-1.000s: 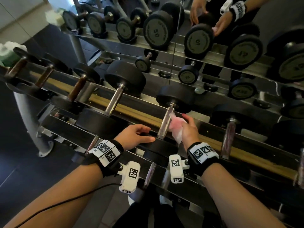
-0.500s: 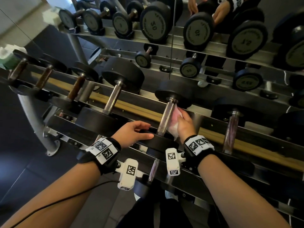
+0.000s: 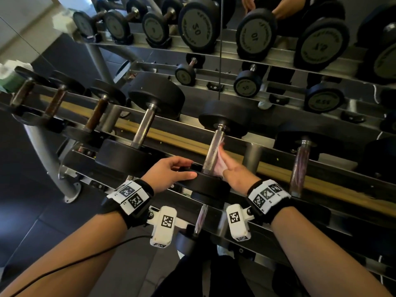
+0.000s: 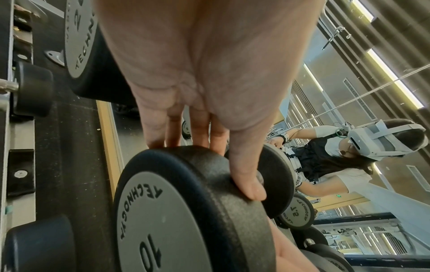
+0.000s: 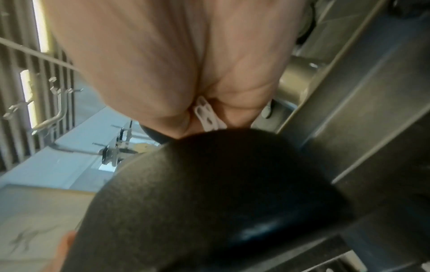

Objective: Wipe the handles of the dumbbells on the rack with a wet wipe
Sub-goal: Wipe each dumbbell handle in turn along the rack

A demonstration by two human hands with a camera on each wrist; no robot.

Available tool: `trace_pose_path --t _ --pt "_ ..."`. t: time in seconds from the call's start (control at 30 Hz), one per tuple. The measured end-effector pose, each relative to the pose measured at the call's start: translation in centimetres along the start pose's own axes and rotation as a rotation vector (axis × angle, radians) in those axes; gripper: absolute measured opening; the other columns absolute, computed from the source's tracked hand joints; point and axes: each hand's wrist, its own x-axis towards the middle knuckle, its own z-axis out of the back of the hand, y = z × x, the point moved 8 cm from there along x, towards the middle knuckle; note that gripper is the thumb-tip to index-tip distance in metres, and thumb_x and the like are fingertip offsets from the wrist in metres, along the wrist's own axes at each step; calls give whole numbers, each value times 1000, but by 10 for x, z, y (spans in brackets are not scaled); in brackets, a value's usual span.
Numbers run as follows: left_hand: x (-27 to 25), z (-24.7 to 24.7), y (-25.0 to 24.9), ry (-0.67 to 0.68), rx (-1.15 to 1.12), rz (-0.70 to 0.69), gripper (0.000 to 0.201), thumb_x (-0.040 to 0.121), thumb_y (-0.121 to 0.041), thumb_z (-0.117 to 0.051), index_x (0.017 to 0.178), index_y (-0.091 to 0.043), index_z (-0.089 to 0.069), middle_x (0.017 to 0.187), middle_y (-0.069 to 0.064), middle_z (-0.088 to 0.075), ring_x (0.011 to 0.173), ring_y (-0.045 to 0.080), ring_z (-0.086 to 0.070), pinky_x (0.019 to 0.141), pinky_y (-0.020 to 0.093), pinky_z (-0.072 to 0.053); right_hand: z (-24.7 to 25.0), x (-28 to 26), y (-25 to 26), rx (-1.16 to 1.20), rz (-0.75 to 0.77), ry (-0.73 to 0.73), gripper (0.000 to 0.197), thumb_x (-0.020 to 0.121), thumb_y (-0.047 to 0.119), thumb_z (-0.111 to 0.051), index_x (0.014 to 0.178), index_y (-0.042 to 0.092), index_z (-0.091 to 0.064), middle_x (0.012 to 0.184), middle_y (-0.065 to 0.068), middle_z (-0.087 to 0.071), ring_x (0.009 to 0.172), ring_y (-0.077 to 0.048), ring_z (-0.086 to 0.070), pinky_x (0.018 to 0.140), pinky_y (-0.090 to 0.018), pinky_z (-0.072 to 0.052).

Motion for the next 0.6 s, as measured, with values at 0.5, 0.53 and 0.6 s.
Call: trace_pose_path --t 0.5,0.53,0.6 --pt "0 0 2 -26 -46 17 63 61 -56 -77 121 -38 -65 120 -17 -67 117 2 -58 102 29 -43 28 17 13 647 -139 -313 36 105 15 -42 136 28 -53 140 -6 -54 119 -21 -60 107 -39 -44" --pt "0 0 3 -30 -49 19 62 63 -55 -78 121 -38 -65 120 -17 -67 117 2 -58 102 29 -43 23 21 17 608 -145 -293 36 106 23 -41 139 31 -51 143 -6 -52 124 -22 -56 111 -41 -40" --pt "0 0 5 -39 -47 22 53 69 -50 -79 120 -40 -65 120 -18 -67 116 0 -56 101 28 -42 14 23 17 487 -146 -244 41 106 35 -35 147 34 -41 148 -5 -48 133 -24 -49 116 -43 -33"
